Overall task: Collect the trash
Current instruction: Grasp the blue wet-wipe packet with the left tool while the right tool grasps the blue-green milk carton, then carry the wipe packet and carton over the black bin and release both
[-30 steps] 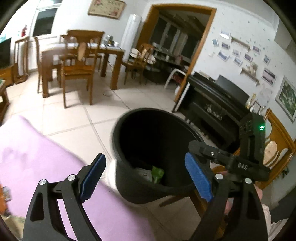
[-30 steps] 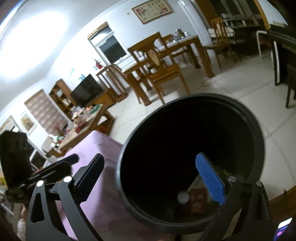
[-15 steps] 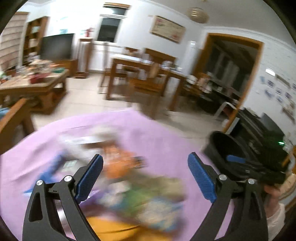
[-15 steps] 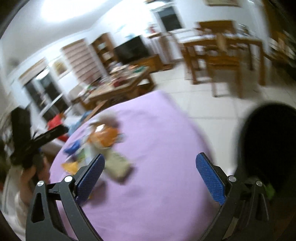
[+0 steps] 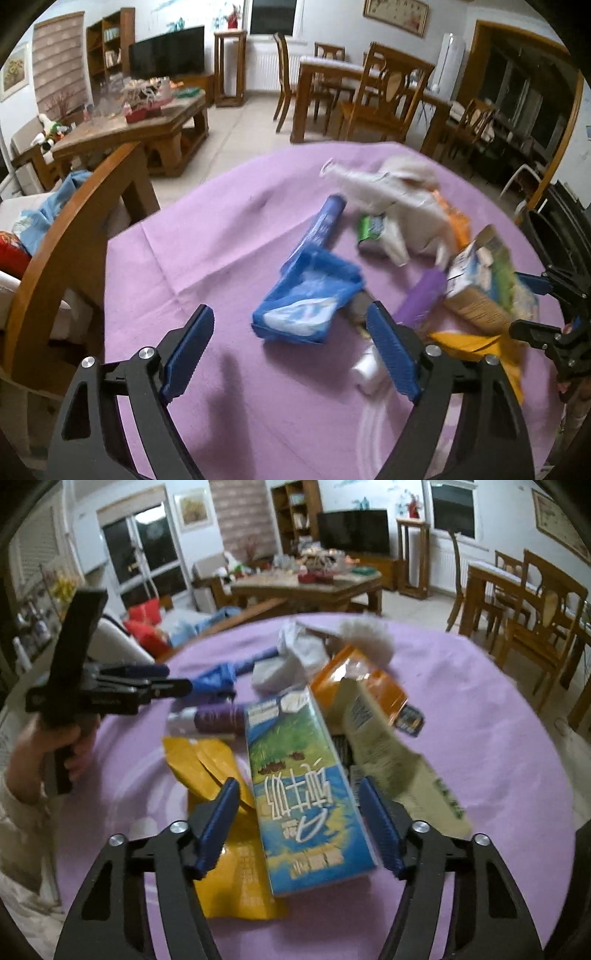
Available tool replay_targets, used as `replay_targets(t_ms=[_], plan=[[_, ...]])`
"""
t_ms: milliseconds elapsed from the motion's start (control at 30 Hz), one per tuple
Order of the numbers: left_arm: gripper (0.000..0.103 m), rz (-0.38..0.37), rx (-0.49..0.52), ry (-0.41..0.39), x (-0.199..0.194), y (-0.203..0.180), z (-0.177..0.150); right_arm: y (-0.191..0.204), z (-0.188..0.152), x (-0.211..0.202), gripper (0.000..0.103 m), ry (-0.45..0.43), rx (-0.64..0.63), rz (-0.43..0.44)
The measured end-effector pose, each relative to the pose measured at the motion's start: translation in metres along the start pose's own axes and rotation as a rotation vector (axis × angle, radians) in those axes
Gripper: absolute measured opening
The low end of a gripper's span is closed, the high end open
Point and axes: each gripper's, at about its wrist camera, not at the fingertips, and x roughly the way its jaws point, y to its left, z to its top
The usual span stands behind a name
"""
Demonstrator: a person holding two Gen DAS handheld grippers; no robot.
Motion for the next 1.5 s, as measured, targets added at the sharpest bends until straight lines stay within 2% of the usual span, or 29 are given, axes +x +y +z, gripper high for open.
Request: replay_targets(t_ms=[100, 133, 167, 300, 467, 567, 667, 867, 1033, 1233, 1400, 1500], plan=[[0.067, -0.019, 0.014, 0.035, 0.010, 0.001, -0.004, -0.001, 0.005, 0.015, 0.055, 0.024, 0.014, -0.015], [0.052, -0.028, 0.013, 0.034, 0.008, 0.003, -0.009, -0.002, 0.007, 0.016, 0.054, 0.021, 0.021, -0.011], [0.043, -0.042, 0.007, 0.033, 0.009, 0.004, -0.008, -0.003, 0.006, 0.019, 0.054, 0.021, 0.022, -0.013], [0.042, -0.045, 0.006, 0.024, 0.008, 0.003, -0.009, -0.002, 0.009, 0.021, 0.052, 0.015, 0.036, 0.011], [0.042, -0.104, -0.020, -0.034, -0.009, 0.004, -0.013, -0.008, 0.006, 0.005, 0.052, -0.022, 0.074, 0.076], [0.042, -0.174, -0.043, -0.071, -0.022, 0.002, -0.011, -0.017, 0.008, -0.014, 0.052, -0.076, 0.110, 0.124], [0.042, -0.216, -0.034, -0.105, -0.037, -0.012, -0.007, -0.021, 0.006, -0.034, 0.052, -0.147, 0.147, 0.133], [0.042, -0.319, 0.006, -0.175, -0.051, -0.070, 0.010, -0.065, -0.006, -0.085, 0.052, -0.305, 0.256, 0.064], [0.042, -0.416, 0.041, -0.185, -0.041, -0.129, 0.020, -0.122, -0.038, -0.131, 0.052, -0.406, 0.389, -0.049], [0.042, -0.563, 0.131, -0.139, -0.016, -0.223, 0.035, -0.185, -0.087, -0.184, 0.052, -0.490, 0.509, -0.186], [0.042, -0.645, 0.213, -0.097, 0.001, -0.289, 0.040, -0.228, -0.123, -0.219, 0.052, -0.537, 0.576, -0.303], [0.042, -0.692, 0.246, -0.079, 0.010, -0.322, 0.044, -0.249, -0.148, -0.230, 0.052, -0.552, 0.619, -0.341]])
